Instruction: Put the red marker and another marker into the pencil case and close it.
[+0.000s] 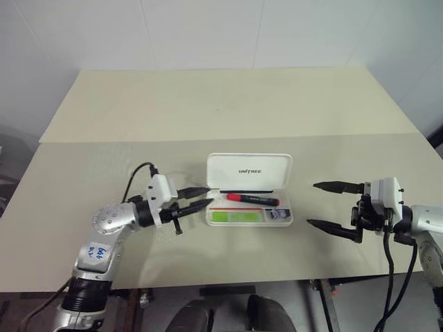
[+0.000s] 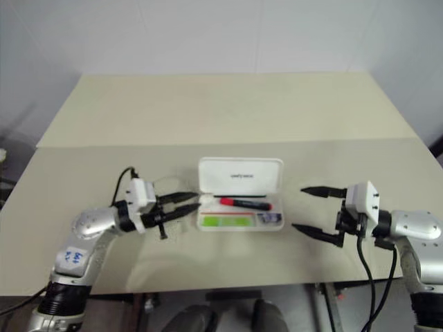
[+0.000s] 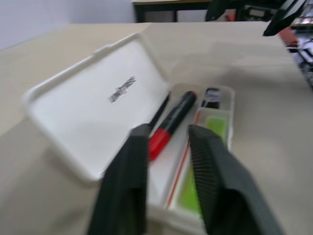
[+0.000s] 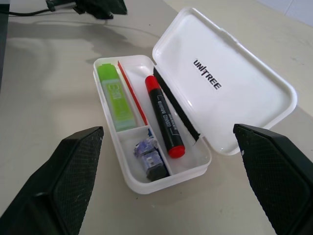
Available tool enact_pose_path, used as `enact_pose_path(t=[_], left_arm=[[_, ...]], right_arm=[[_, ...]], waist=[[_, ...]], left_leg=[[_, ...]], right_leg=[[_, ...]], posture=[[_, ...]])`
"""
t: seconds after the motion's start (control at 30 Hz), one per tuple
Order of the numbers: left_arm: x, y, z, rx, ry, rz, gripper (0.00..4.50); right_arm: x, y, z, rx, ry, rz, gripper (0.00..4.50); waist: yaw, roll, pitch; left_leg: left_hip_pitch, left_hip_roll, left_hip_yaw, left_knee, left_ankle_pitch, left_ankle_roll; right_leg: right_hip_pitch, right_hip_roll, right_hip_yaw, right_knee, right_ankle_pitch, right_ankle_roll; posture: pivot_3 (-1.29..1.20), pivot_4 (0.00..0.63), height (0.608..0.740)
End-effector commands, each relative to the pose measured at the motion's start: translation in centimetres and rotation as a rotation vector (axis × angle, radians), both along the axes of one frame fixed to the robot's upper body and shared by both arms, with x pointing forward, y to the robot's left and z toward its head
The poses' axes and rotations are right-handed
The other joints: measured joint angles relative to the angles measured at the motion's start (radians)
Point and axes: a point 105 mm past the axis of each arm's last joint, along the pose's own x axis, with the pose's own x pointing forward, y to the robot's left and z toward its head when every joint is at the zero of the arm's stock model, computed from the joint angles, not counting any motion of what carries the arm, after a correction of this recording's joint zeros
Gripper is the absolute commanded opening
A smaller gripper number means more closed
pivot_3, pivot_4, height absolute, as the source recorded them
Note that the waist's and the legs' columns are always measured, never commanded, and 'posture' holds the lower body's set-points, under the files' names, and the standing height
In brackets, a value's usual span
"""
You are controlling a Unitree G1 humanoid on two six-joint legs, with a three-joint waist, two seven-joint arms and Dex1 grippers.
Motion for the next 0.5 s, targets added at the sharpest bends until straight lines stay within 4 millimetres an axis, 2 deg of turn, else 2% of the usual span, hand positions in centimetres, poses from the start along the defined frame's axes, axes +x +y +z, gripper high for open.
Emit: enact_pose_path(t=[0.03,0.13,0.37,0.5], left_arm=[[-0.1,1.1,1.3,-0.012,-0.07,0.041,0.05],[0.5,2.3,1.3,0.006,-0.09,0.116,0.05],[2.7,1.8,0.4,-0.043,-0.093,0.268,0.05],[6.2,2.8,0.3,-0.084,-0.059,0.434,0.05]], right_arm=[[0.1,0.0,0.4,-0.008,-0.02,0.023,4.5],[0.1,0.0,0.4,-0.017,-0.008,0.036,4.5],[0.4,-0.4,1.1,-0.049,-0.008,0.052,4.5],[0.7,-0.5,1.3,-0.052,-0.019,0.051,4.5]], waist=[[-0.001,0.0,0.0],[-0.005,0.0,0.0],[-0.001,0.0,0.0],[0.002,-0.001,0.0]], left_leg=[[0.0,0.0,0.0,0.0,0.0,0.0],[0.0,0.0,0.0,-0.001,0.0,0.0],[0.0,0.0,0.001,0.0,0.0,0.0],[0.0,0.0,0.0,0.0,0.0,0.0]], right_leg=[[0.0,0.0,0.0,0.0,0.0,0.0],[0.0,0.0,0.0,0.0,0.0,0.0],[0.0,0.0,0.0,0.0,0.0,0.0],[0.0,0.0,-0.001,0.001,0.0,0.0]], posture=[[0.0,0.15,0.74],[0.0,0.15,0.74],[0.0,0.15,0.74],[0.0,0.15,0.74]])
